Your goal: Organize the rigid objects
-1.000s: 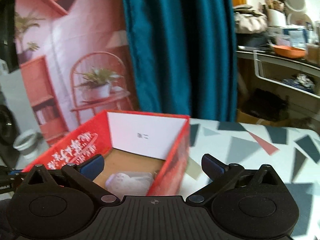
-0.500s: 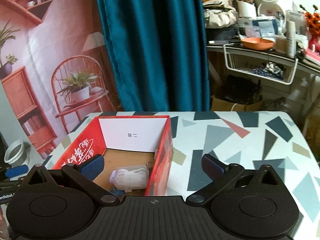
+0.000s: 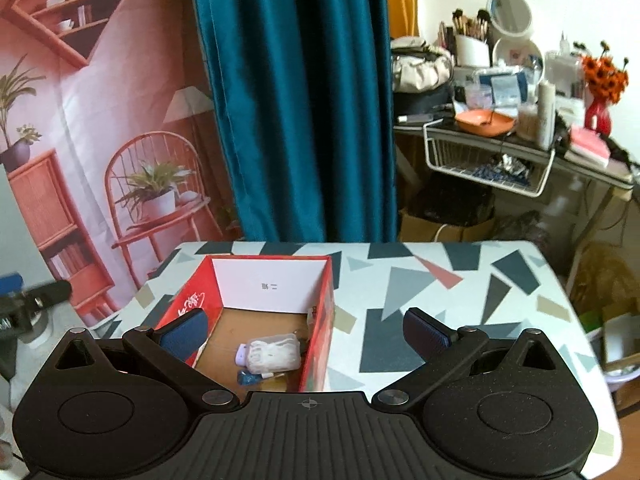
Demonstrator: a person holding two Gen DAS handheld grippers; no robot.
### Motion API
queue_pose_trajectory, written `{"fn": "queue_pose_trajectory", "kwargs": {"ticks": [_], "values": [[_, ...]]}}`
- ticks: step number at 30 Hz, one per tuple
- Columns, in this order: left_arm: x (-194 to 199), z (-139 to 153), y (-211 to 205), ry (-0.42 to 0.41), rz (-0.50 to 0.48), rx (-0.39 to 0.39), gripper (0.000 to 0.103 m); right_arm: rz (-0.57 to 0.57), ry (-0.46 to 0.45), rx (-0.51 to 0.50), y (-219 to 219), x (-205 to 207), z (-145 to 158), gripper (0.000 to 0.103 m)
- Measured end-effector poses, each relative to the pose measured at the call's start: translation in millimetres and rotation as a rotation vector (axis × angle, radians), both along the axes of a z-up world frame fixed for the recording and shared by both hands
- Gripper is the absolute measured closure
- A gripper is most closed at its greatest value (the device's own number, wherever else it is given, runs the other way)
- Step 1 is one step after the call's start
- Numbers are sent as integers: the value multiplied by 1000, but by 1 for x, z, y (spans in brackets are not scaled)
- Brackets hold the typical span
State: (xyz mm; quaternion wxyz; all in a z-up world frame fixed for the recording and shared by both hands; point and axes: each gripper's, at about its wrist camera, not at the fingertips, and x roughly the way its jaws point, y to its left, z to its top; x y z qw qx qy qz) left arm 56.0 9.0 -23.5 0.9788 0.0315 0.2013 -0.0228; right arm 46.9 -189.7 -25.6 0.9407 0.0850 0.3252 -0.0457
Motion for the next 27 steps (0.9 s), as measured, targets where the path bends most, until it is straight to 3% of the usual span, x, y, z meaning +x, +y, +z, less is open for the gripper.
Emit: {"fn": "queue_pose_trajectory", "kwargs": {"ticks": [11, 20, 27], "values": [[-33, 27, -12, -11, 19, 15, 0, -20, -5, 17, 16, -39, 29, 0], [-50, 32, -7, -15, 27, 9, 0, -59, -33, 10, 16, -63, 34, 0], [-58, 33, -14, -39, 46, 57, 0, -72, -29, 15, 15, -72, 30, 0]]}}
